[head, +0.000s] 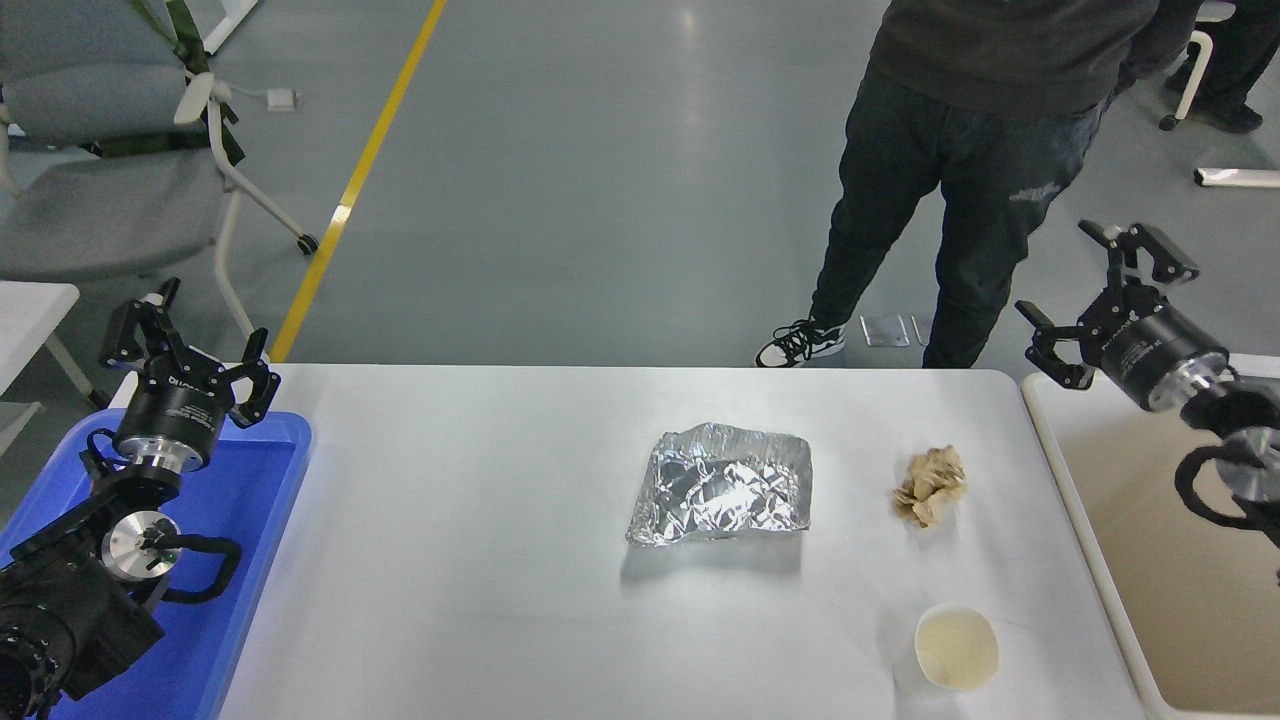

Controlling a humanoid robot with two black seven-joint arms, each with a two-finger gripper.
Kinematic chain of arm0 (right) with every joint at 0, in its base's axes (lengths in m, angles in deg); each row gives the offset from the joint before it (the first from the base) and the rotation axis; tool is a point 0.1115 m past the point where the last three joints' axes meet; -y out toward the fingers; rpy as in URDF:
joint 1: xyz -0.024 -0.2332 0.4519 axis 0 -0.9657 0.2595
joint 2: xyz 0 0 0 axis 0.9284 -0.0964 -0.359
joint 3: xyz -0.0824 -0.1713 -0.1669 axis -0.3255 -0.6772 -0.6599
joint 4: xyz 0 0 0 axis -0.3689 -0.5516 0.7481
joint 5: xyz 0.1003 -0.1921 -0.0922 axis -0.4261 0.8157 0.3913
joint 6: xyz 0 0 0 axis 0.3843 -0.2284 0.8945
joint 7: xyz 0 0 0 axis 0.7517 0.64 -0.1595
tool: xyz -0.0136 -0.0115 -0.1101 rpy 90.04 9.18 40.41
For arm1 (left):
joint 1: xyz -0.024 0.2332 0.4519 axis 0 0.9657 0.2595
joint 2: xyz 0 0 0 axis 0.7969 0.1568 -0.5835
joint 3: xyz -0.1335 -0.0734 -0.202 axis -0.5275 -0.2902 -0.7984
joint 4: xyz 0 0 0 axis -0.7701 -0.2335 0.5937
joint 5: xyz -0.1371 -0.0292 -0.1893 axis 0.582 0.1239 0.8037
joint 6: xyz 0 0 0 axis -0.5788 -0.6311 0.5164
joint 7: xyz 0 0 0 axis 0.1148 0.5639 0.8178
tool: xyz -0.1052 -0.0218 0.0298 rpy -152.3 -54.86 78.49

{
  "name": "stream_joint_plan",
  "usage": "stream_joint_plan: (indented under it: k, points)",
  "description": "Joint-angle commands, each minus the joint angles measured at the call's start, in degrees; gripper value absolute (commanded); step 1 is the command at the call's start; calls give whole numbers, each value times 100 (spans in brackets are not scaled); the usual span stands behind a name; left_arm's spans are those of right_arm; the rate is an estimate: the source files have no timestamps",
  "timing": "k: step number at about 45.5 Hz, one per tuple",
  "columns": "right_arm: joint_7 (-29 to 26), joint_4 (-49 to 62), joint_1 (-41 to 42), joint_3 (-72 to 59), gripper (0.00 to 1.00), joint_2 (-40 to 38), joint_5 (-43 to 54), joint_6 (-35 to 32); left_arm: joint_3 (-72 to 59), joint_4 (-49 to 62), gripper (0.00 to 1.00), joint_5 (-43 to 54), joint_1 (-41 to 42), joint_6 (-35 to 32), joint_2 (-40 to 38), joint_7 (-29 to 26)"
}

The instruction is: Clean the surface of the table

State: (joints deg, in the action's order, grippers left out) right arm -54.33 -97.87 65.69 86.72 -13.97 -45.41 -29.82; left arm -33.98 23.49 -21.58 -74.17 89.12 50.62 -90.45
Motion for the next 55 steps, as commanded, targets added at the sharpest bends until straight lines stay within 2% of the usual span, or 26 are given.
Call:
stream_joint_plan:
  k: [1, 14, 28, 32, 42, 46, 51, 55]
  points:
    - [-751, -1582, 95, -39, 100, -1015, 736, -16, 0, 0, 100, 0, 0, 0, 0, 0]
    - [-1015, -2611, 517, -48, 100, -1692, 2203, -674, 0, 0, 100, 0, 0, 0, 0, 0]
    - [-1024, -3113, 1449, -91, 100, -1763, 4304, -1913, 0, 8, 100, 0, 0, 0, 0, 0]
    - [-1024, -3165, 1580, -363, 100, -1702, 4761, -2072, 0, 0, 100, 0, 0, 0, 0, 0]
    - [-1059, -3675, 1932, -1058, 100, -1447, 5052, -2282, 0, 0, 100, 0, 0, 0, 0, 0]
    - [-1357, -3833, 1880, -1155, 100, -1307, 5052, -2599, 0, 0, 100, 0, 0, 0, 0, 0]
    - [-1709, -3956, 1800, -1356, 100, -1017, 5193, -2600, 0, 0, 100, 0, 0, 0, 0, 0]
    - [-1754, -3878, 1915, -1620, 100, -736, 5526, -2591, 0, 0, 100, 0, 0, 0, 0, 0]
